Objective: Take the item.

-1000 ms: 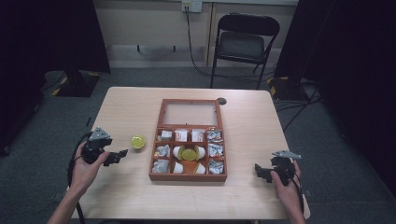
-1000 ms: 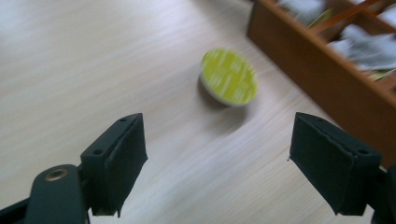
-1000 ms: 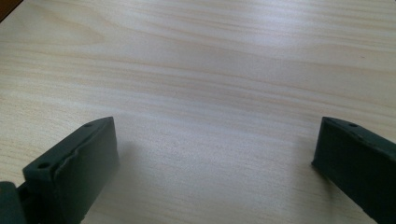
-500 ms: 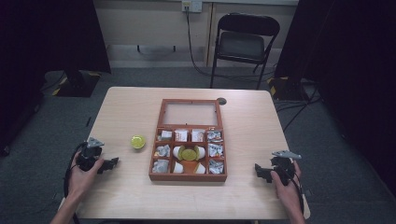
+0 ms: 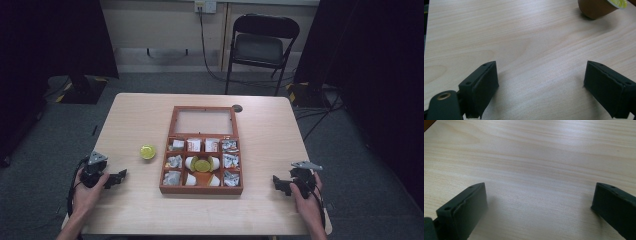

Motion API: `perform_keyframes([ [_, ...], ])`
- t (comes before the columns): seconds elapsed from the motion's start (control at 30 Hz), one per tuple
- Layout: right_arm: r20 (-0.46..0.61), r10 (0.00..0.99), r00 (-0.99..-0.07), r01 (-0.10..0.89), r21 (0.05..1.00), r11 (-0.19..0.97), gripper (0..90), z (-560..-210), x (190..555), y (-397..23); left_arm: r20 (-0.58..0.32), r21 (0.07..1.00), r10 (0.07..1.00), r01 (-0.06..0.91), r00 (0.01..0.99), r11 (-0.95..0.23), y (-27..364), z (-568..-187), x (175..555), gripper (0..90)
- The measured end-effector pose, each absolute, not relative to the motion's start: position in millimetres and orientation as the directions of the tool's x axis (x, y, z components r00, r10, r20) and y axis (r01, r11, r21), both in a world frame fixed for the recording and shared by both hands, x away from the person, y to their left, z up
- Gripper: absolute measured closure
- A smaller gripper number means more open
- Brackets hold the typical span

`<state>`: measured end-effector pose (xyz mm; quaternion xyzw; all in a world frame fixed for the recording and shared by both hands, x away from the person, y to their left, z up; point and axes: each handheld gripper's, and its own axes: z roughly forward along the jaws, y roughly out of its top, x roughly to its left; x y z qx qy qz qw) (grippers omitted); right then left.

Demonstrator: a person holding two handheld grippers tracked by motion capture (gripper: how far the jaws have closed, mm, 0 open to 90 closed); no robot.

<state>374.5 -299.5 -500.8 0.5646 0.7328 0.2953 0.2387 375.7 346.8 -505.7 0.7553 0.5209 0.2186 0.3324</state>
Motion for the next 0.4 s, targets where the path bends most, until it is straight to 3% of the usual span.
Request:
perform_keyframes([
  [0.4, -0.016, 0.969, -0.248, 0.686, 0.703, 0.187, 0.0, -500.8, 374.5, -299.4, -0.019, 0.710, 0.956, 0.677, 0.294, -0.194, 346.0, -506.9, 377.8, 0.2],
])
